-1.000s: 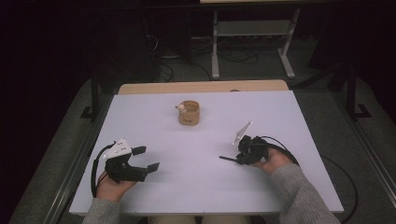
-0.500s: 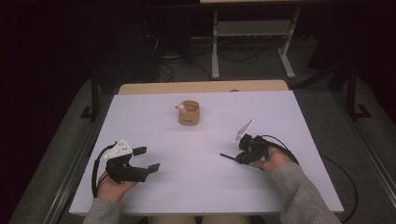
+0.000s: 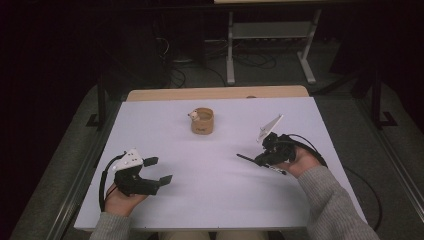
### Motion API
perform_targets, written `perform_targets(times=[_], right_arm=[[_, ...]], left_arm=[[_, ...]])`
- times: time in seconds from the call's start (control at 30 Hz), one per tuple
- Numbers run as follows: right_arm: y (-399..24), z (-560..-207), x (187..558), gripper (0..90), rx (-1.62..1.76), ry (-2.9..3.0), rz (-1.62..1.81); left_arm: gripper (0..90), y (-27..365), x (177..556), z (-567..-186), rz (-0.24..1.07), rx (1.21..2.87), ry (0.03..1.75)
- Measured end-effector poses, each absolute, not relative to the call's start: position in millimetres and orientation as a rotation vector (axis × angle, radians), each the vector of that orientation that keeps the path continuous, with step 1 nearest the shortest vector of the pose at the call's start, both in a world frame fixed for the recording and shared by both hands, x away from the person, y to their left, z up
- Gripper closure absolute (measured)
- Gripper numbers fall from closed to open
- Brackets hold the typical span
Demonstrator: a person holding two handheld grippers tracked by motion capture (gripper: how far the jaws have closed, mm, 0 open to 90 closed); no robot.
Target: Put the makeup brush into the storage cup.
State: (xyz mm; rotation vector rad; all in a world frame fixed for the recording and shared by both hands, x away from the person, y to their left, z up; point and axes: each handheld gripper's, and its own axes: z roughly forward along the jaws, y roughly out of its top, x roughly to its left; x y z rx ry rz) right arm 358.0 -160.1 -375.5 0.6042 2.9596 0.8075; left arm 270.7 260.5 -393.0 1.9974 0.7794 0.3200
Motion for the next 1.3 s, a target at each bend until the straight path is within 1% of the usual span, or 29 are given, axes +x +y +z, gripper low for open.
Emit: perform_targets(times=[0.27,0.5,0.7,0.87,0.93,1.17,1.3], right_arm=[[-155,-338,358,83.2,0.534,2.932,0.846],[-141,-308,353,83.2,0.439,2.907,0.873],[-125,-318,348,83.2,0.379,2.951,0.803],[-115,-324,346,83.2,0.338,2.969,0.821],[-109,-328,344,83.2,0.313,2.981,0.843],[-100,-342,342,83.1,0.281,3.013,0.843],[-92,-350,340,83.1,0.265,3.035,0.842]], left_arm=[[16.1,260,271,-393,0.315,1.999,0.772],[16.1,258,271,-392,0.311,2.002,0.763],[16.2,254,271,-392,0.308,2.013,0.75],[16.8,251,270,-391,0.302,2.022,0.733],[18.5,248,269,-389,0.296,2.027,0.707],[20.1,237,268,-380,0.288,2.059,0.646],[22.2,225,270,-375,0.262,2.103,0.586]])
